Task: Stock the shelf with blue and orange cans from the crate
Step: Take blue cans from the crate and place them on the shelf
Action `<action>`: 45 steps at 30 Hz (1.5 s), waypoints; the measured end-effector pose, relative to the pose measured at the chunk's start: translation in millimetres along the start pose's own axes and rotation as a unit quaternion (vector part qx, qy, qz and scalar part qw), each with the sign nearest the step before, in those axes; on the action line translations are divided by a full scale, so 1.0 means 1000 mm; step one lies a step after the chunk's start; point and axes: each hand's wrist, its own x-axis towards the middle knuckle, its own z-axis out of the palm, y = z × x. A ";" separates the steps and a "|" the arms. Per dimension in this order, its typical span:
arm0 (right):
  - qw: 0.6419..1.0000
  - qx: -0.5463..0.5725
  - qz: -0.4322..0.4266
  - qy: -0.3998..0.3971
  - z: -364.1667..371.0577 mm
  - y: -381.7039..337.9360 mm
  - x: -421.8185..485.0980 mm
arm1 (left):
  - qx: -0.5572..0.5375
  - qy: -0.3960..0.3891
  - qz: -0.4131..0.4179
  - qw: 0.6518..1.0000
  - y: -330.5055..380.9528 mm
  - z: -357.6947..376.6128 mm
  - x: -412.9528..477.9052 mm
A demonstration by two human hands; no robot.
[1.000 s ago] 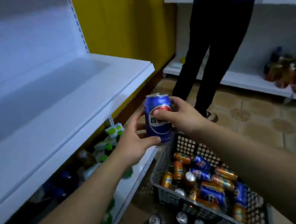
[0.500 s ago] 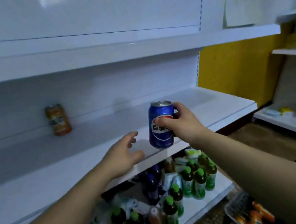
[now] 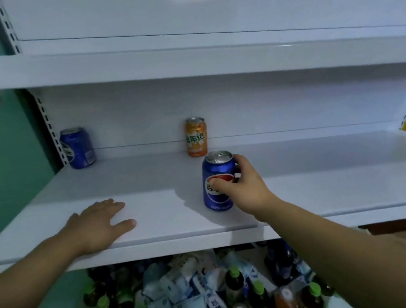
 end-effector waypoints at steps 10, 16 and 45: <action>0.993 -0.024 -0.050 -0.103 0.103 -0.012 0.063 | -0.014 0.012 -0.067 0.998 -0.053 -0.001 0.002; 0.987 -0.050 -0.086 -0.127 0.158 -0.016 0.099 | -0.014 0.029 -0.071 0.997 -0.057 0.003 0.007; 0.976 -0.168 -0.122 -0.069 0.298 0.008 0.234 | -0.051 0.039 -0.062 0.996 -0.065 0.002 0.006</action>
